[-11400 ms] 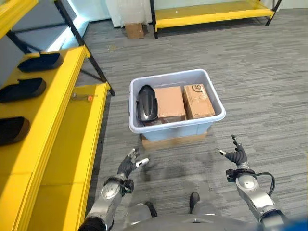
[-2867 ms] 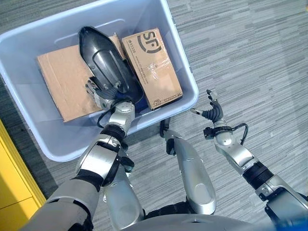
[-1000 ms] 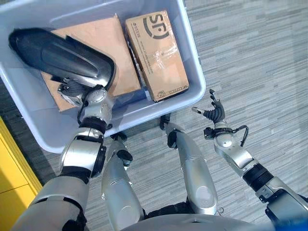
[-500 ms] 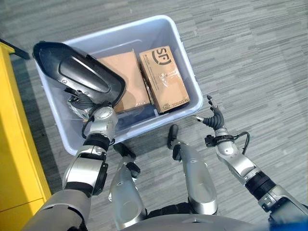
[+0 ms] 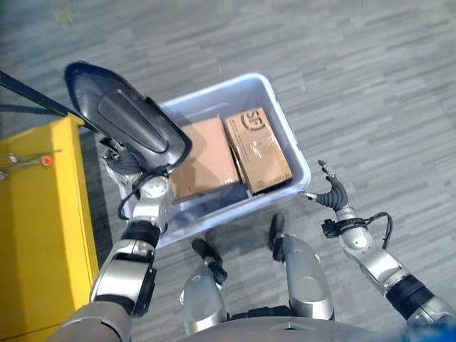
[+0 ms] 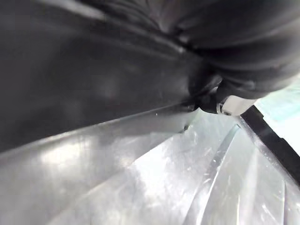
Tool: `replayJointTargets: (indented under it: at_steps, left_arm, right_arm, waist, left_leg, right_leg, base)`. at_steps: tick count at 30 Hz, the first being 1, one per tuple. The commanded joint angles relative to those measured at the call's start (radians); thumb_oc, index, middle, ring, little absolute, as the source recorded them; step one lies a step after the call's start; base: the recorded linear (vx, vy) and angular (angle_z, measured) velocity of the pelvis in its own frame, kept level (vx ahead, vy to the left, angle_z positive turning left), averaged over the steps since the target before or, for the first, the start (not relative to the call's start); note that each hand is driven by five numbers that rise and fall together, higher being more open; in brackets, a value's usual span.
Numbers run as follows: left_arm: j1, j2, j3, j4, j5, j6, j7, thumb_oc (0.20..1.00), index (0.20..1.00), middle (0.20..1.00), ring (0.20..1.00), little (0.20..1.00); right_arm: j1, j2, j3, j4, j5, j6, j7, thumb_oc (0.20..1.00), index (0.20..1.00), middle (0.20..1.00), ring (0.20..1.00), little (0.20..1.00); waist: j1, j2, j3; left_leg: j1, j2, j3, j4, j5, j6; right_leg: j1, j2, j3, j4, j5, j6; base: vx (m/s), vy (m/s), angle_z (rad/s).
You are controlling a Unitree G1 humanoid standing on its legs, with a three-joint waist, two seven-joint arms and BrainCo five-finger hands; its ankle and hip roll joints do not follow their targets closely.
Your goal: Move parts from the plastic box to the shelf.
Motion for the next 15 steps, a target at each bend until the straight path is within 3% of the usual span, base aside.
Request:
replayJointTargets:
  at_steps: [1,6,10,15]
  left_arm:
    - [0.044,0.048,-0.001,-0.089,0.088,-0.086,-0.056,0.2,0.2,0.2,0.2,0.2]
    - [0.166,0.035,-0.037,-0.18,0.098,-0.096,-0.155,0.2,0.2,0.2,0.2,0.2]
    - [0.298,0.044,-0.073,-0.311,0.126,-0.115,-0.298,0.2,0.2,0.2,0.2,0.2]
    - [0.387,0.082,-0.073,-0.401,0.175,-0.103,-0.36,0.2,0.2,0.2,0.2,0.2]
  right_arm:
    - [0.023,0.052,-0.014,-0.051,-0.026,-0.051,0.027,1.0,1.0,1.0,1.0,1.0]
    - [0.049,0.068,-0.046,-0.066,-0.005,-0.023,0.082,1.0,1.0,1.0,1.0,1.0]
    - [0.077,0.086,-0.083,-0.06,0.005,0.012,0.135,1.0,1.0,1.0,1.0,1.0]
    - [0.092,0.114,-0.108,-0.045,0.009,0.019,0.173,1.0,1.0,1.0,1.0,1.0]
  waist:
    - [0.001,-0.079,-0.042]
    - [0.028,-0.066,-0.075]
    - [0.06,-0.06,-0.114]
    - [0.089,-0.051,-0.156]
  left_leg:
    - [-0.041,0.047,-0.042,0.082,-0.009,-0.098]
    - [-0.016,0.006,-0.063,0.061,-0.032,-0.079]
    - [0.024,-0.049,-0.088,0.022,-0.073,-0.054]
    - [0.072,-0.109,-0.115,-0.038,-0.088,-0.034]
  right_leg:
    - [0.152,0.028,-0.055,-0.163,-0.019,0.034]
    - [0.203,0.013,-0.058,-0.175,-0.008,0.047]
    - [0.253,-0.012,-0.068,-0.199,0.024,0.068]
    - [0.292,-0.039,-0.076,-0.237,0.071,0.105]
  base:
    - [0.06,0.127,0.1]
    - [0.04,0.159,0.13]
    - [0.02,0.235,0.2]
    - [0.02,0.259,0.24]
